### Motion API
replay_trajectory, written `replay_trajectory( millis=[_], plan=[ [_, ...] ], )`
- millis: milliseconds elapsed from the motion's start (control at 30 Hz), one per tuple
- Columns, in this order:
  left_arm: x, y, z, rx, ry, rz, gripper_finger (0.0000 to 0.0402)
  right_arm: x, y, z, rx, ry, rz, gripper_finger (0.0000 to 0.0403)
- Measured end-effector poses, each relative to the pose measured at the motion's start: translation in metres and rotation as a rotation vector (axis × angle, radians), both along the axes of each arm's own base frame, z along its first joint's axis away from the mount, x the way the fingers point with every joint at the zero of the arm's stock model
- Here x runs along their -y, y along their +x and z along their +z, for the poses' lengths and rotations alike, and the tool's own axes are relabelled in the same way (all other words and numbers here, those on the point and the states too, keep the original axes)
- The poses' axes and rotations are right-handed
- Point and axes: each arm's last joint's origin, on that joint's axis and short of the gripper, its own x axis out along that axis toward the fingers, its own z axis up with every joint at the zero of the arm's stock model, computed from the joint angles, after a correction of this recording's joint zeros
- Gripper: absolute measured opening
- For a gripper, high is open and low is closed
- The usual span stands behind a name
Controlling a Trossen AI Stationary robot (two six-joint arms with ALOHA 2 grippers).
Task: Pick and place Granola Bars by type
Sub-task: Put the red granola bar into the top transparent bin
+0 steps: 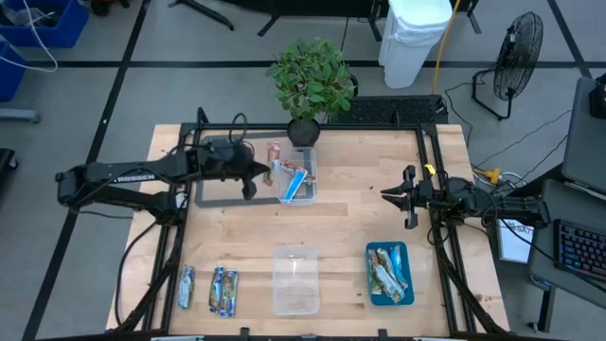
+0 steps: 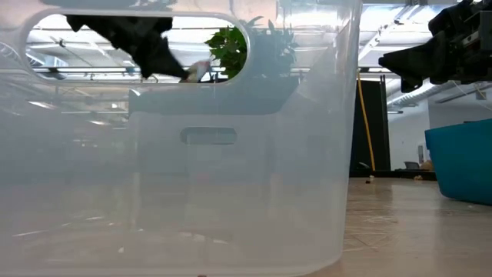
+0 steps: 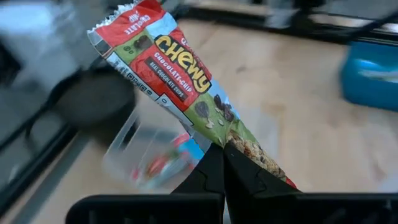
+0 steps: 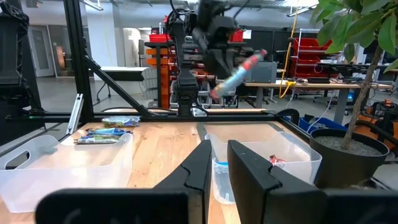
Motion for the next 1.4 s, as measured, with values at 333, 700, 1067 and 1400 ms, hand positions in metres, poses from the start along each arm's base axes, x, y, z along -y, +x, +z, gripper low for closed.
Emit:
replay_trajectory(
  millis=[333,700,1067,1400],
  plan=[
    [0.011,0.015,0.01,0.14,0.15,-0.316,0.0001,0.0,0.0,0.0,0.0,0.0,0.0,0.0043],
    [-0.012,0.034,0.0,0.225,-0.003,-0.154,0.0001,0.0,0.0,0.0,0.0,0.0,0.0,0.0043],
    [-0.034,0.055,-0.044,0.099,-0.125,-0.024,0.0004,0.0,0.0,0.0,0.0,0.0,0.0,0.0044],
    [-0.039,0.062,-0.072,-0.03,-0.14,0.012,0.0002,0.0,0.0,0.0,0.0,0.0,0.0,0.0044]
  ],
)
